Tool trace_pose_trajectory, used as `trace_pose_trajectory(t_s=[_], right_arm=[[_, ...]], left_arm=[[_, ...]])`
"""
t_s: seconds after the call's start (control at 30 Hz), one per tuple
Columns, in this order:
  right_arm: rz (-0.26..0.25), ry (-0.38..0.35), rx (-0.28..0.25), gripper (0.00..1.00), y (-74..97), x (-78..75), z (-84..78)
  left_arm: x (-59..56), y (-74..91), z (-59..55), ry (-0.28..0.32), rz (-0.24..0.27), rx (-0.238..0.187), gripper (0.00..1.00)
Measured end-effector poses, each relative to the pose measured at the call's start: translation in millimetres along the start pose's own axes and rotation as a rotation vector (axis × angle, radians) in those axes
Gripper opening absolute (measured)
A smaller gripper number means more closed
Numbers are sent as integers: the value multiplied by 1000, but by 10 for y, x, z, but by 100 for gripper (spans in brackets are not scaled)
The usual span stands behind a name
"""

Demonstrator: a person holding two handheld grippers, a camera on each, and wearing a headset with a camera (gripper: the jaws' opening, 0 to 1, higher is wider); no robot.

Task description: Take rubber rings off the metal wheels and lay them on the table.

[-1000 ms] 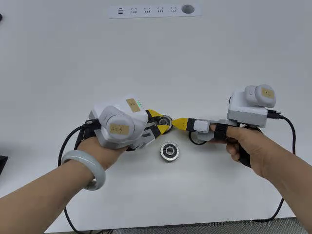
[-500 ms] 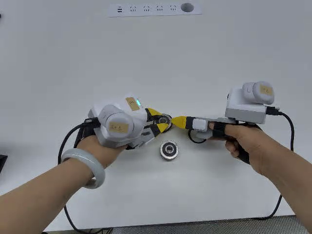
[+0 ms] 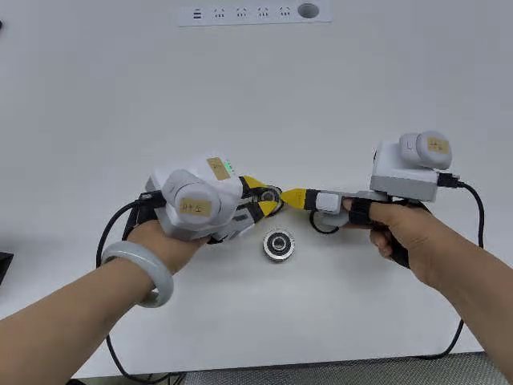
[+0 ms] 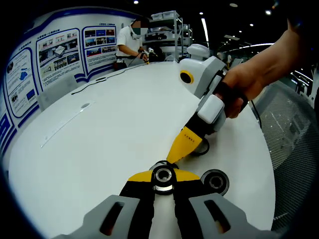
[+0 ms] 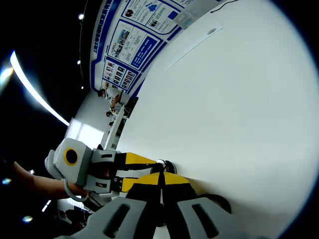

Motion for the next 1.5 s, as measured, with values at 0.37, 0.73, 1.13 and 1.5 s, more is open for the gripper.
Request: trace_pose_trajectory(t_s=[0.37,0.73,1.13,1.5], right_arm=[[14,-2,-2,2,-33,53,4],[28,-5,-1,2,-35,79,3],[45,-5,2,2,-27,109,-5],[54,-19,0,2,-34,116,-7]], left_arm=[[7,-4,-2,-2,-1,-2,14],[3,-2,-4,-3,-1,-2,14],[3,1,-8,-6,-3,-3,14],[3,2,-6,-9,-4,-3,14]])
Point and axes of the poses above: the centre of the closed fingertips' face, and the gripper's own axes: y roughly backward along the fingers, x roughly to its left, z roughly out of its top, the point moved 10 cm from there along y, roughly backward along the fingers, and after that the axes turned 11 degrees about z, right-handed, at the moved point
